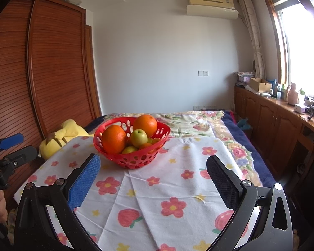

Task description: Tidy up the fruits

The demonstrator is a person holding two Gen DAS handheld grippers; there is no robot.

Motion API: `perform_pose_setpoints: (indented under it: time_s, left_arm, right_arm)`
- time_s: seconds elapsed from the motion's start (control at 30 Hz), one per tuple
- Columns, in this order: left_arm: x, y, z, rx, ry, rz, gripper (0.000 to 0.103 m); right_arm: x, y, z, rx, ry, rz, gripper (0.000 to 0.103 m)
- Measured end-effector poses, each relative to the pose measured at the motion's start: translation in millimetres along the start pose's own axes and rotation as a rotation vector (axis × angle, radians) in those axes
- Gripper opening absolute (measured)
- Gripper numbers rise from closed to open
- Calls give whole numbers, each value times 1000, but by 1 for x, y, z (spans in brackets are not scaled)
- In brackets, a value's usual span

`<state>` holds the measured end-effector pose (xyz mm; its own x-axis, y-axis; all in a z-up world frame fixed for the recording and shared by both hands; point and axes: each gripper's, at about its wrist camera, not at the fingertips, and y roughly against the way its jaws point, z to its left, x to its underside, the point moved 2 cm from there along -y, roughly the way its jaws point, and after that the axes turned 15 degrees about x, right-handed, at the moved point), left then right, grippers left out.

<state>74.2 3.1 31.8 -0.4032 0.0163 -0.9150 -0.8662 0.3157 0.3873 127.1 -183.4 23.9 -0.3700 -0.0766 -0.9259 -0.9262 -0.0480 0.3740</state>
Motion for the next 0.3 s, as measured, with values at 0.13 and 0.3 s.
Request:
perform_pose_setpoints:
  time_s: [0.13, 0.3]
  left_arm:
    - [0, -1, 0, -1, 0, 0, 92]
    - [0, 0, 0, 0, 0, 0, 92]
  right_arm:
    - [0, 0, 0, 0, -1, 0, 103]
    - [0, 0, -1, 0, -1, 0, 103]
